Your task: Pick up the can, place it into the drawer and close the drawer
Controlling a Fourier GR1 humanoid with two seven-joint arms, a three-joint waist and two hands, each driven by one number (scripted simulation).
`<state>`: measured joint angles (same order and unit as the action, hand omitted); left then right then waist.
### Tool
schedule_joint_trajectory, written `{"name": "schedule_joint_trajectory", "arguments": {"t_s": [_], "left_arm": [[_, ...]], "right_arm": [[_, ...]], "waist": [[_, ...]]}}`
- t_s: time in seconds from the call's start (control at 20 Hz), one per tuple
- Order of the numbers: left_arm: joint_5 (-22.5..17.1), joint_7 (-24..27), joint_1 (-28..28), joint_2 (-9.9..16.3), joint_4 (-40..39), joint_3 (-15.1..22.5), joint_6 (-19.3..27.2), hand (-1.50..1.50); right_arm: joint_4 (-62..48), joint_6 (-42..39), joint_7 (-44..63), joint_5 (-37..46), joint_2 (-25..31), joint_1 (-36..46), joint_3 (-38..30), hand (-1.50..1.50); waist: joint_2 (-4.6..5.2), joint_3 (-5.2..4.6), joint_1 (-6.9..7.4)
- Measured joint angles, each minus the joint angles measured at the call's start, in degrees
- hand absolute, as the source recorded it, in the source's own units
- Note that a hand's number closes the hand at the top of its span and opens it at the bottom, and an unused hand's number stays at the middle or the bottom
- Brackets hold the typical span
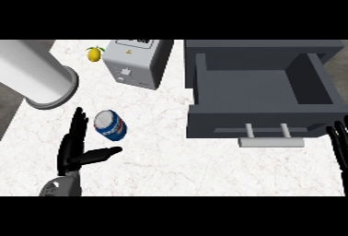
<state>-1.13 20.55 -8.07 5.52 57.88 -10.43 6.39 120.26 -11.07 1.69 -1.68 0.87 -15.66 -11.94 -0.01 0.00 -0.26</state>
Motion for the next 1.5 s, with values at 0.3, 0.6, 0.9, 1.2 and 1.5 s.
{"name": "schedule_joint_trajectory", "arguments": {"t_s": [0.3, 0.6, 0.9, 1.2, 1.5], "left_arm": [[-0.99, 0.99, -3.69, 0.97, -4.56, -0.86, -0.26, -1.5], [-1.09, 3.61, -7.33, 0.82, -10.66, -1.24, 0.89, -1.5], [-1.5, 5.11, -10.91, 0.82, -15.12, -1.4, 1.22, -1.5], [-1.9, 5.24, -13.44, 1.05, -17.84, -1.19, 1.18, -1.5], [-1.98, 7.33, -15.75, 0.19, -20.84, -0.76, 1.14, 1.5]], "right_arm": [[1.46, 0.18, 2.92, -0.91, 0.73, 1.29, -0.54, -1.5], [2.94, -0.62, 4.8, -2.4, 1.15, 1.33, -1.46, -1.5], [1.96, -0.92, 3.43, -1.56, 0.2, 1.25, -1.36, -1.5], [3.17, -1.49, 3.99, -2.66, 0.28, 0.3, -2.0, -1.5], [3.23, -1.57, 4.7, -3.4, 0.63, 0.9, -2.51, -1.5]], "waist": [[0.01, -0.02, 0.0], [0.03, -0.01, -0.1], [0.03, 0.0, -0.13], [0.02, -0.02, -0.15], [0.05, -0.03, -0.2]]}}
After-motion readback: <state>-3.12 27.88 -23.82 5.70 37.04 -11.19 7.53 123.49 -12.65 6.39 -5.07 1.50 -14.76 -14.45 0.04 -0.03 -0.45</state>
